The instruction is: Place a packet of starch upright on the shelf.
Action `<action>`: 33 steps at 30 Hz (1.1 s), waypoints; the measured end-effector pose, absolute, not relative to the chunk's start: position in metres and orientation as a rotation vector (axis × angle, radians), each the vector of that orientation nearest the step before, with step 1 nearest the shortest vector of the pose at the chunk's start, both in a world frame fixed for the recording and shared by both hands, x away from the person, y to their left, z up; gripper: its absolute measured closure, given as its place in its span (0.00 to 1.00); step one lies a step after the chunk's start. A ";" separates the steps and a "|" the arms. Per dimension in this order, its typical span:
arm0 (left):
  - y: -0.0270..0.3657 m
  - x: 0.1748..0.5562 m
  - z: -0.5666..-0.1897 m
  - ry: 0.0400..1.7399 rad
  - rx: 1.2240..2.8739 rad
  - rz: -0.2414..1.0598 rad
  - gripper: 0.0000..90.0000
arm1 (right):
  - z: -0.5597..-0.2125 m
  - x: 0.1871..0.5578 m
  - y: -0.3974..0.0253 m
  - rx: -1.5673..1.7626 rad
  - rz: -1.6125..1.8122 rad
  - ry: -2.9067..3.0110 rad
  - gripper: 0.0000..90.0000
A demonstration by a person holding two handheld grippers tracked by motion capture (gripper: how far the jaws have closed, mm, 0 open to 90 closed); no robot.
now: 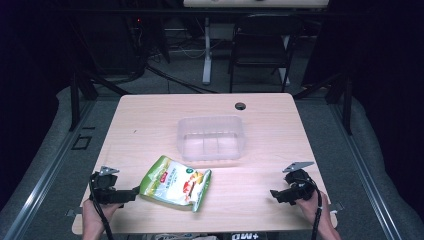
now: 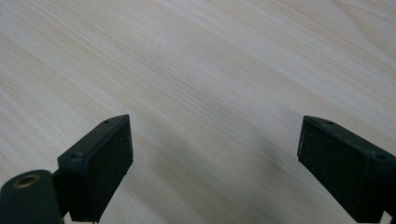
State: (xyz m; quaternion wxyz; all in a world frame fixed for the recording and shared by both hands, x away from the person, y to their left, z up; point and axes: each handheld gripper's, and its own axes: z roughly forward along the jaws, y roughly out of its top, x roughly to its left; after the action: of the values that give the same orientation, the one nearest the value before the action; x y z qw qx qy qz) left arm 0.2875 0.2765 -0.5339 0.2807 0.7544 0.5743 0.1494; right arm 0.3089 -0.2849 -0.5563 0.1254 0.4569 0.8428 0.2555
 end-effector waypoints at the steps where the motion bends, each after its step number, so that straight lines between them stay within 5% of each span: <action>1: 0.276 0.288 -0.534 1.541 2.020 0.399 0.02 | -0.557 0.309 -0.285 1.331 0.743 2.457 0.11; 14: 0.274 0.288 -0.533 1.541 1.998 0.357 0.03 | -0.555 0.308 -0.284 1.318 0.754 2.468 0.11; 33: 0.250 0.273 -0.539 1.518 2.008 0.126 0.10 | -0.555 0.308 -0.283 1.321 0.751 2.471 0.11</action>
State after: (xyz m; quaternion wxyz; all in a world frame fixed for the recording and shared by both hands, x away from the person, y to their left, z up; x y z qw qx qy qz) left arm 0.2732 0.2496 -0.5394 0.3059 0.7585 0.5734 0.0477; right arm 0.3077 -0.2831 -0.5554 0.1201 0.4522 0.8457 0.2569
